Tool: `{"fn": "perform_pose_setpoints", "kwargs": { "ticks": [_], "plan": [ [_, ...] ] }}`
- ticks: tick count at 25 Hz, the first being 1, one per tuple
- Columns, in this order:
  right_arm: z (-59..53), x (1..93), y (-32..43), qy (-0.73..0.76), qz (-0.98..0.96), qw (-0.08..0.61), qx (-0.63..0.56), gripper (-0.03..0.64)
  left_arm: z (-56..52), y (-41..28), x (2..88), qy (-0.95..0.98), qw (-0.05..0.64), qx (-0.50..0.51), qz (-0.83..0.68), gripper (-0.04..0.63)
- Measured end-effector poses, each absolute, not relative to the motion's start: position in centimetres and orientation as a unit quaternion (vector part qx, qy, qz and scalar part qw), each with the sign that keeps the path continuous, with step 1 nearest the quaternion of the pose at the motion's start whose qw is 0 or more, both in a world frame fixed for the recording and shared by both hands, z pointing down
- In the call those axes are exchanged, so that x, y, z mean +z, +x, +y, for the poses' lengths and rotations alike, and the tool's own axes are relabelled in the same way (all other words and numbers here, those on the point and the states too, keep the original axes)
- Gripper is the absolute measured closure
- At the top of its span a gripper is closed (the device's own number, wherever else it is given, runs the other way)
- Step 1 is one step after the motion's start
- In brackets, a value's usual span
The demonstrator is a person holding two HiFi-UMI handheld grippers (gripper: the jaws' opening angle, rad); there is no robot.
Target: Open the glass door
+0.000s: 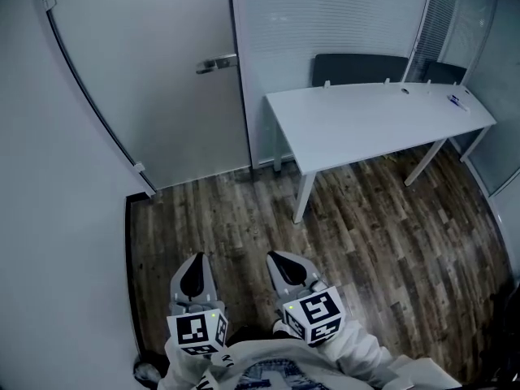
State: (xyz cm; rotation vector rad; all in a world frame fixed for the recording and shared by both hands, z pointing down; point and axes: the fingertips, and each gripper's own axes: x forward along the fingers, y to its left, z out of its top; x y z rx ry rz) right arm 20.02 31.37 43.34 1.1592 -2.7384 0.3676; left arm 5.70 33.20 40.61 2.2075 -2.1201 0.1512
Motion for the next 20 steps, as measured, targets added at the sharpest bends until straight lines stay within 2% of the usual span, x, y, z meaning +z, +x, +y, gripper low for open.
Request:
{"fn": "perform_pose_setpoints", "kwargs": {
  "ticks": [9,20],
  "plan": [
    [28.9,43.7,20.7,0.389,-0.909,0.053,0.136,0.612,32.0,5.2,41.3,0.708,0.037,0.055,-0.703,0.591],
    [21.4,45.5,16.4,0.393,-0.905,0.08,0.14,0.612,23.3,1.0,42.2,0.718,0.042,0.041,-0.694,0.591]
  ]
}}
